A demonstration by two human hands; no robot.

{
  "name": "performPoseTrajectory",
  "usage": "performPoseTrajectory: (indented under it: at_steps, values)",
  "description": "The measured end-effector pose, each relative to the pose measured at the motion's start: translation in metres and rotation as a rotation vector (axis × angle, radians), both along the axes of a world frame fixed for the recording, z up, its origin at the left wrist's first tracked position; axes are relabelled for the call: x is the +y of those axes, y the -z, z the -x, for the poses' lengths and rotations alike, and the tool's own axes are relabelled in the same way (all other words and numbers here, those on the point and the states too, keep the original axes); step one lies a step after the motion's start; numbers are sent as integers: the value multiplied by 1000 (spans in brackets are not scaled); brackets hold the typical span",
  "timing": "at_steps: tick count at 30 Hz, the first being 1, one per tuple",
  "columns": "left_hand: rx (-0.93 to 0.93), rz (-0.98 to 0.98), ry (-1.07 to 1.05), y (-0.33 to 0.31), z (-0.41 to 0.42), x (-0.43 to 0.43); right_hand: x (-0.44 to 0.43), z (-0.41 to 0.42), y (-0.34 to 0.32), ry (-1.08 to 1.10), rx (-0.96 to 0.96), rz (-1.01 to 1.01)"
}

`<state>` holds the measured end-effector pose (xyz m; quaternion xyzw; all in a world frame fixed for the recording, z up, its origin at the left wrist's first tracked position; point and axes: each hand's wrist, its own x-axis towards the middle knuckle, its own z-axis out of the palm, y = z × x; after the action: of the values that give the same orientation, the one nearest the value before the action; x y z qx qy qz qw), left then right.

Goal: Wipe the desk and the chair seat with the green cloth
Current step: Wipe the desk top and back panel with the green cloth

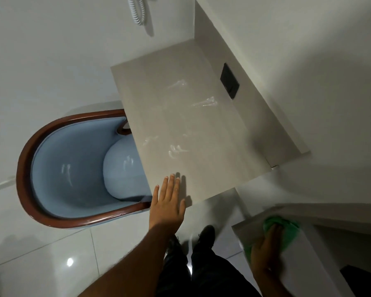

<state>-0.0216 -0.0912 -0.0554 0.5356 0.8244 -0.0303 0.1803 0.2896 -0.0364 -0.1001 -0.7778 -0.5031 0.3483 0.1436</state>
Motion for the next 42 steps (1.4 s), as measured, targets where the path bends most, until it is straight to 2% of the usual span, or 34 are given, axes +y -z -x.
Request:
performPoseTrajectory:
  at_steps: [5, 8, 12, 14, 17, 21, 23, 25, 29, 37, 39, 42]
  values:
    - [2, 31, -34, 3, 0, -4, -1, 8, -16, -85, 125, 57]
    - [-9, 19, -72, -1, -1, -2, 4, 44, -31, -92, 194, -19]
    - [0, 28, -170, -3, 2, -1, 14, 92, -47, -275, 264, -218]
    - [-1, 27, -233, -2, 6, -5, 24, 118, -50, -401, 276, -232]
    - [-17, 19, -291, 3, 9, -12, 40, 157, -43, -738, 310, -153]
    - [-70, -28, -351, 13, 8, -20, 55, 203, -12, -1288, 128, -130]
    - [-98, -53, -366, 19, 10, -20, 55, 221, 2, -1517, -21, -198]
    - [-125, -80, -401, 26, 16, -19, 55, 236, 10, -1627, -168, -358]
    - [-162, -139, -477, 37, 22, -20, 75, 263, 18, -1703, -340, -491]
    - [-104, -230, -484, 68, 42, 1, 149, 335, 18, -1718, -367, -500]
    - [-96, -250, -510, 74, 52, 16, 184, 341, 19, -1638, -390, -469]
    - [-74, -288, -539, 78, 70, 36, 243, 334, 18, -1335, -461, -400]
